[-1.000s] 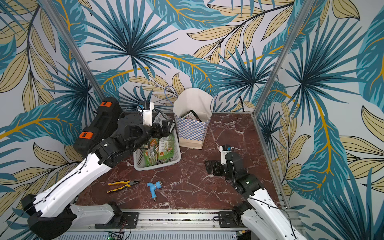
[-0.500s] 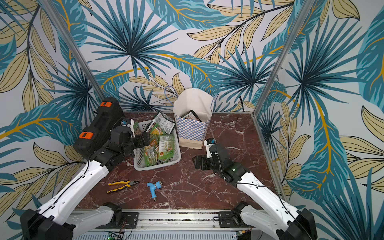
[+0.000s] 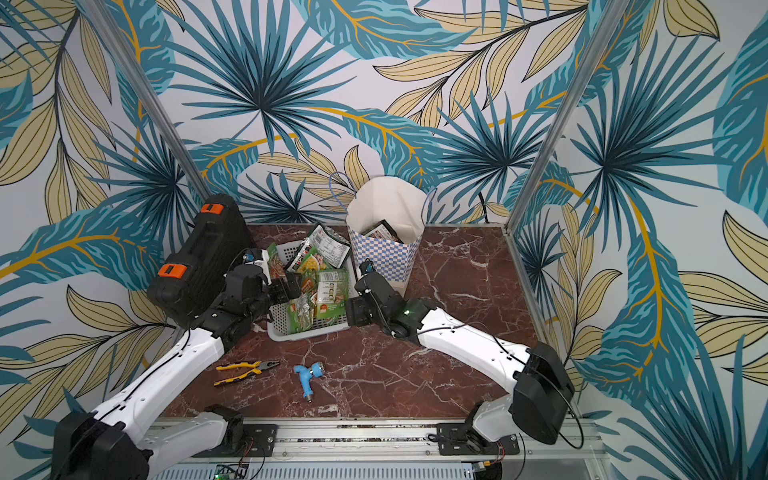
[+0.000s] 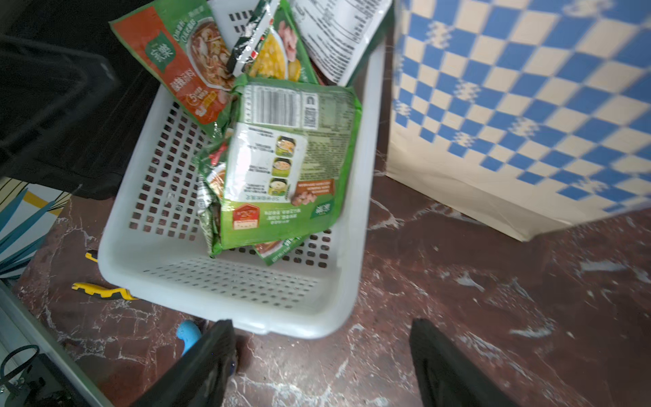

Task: Place the condiment packets inside the bag
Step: Pick up the condiment packet from the storage box.

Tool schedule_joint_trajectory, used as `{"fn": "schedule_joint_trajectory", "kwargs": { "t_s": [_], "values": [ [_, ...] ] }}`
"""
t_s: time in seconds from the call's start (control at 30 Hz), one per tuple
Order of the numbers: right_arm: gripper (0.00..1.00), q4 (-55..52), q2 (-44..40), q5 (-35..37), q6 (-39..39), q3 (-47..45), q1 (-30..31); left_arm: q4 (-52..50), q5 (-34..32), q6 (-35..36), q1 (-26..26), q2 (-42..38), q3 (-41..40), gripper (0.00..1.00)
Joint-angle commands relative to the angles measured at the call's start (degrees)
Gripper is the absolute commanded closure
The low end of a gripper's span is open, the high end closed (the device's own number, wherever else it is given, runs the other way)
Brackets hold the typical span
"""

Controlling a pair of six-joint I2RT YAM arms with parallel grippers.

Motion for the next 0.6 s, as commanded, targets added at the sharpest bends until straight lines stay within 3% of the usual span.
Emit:
{"fn": "schedule_joint_trajectory", "kwargs": {
  "t_s": [0.0, 0.3, 0.57],
  "values": [
    [0.19, -1.8, 4.5, 2.7, 0.9, 4.6, 1.1, 6.9, -1.8, 0.8, 0.2, -2.7, -4.2, 0.0],
    [0.28, -6.9, 19.3, 4.3, 3.1, 19.1, 2.5, 10.5, -5.6, -1.9, 0.2, -7.2, -9.9, 0.0],
    [0.3, -10.3, 28.5, 5.1, 3.7, 27.9, 2.8, 11.2, -6.2, -2.7, 0.3, -7.4, -10.9, 0.0]
  ]
}}
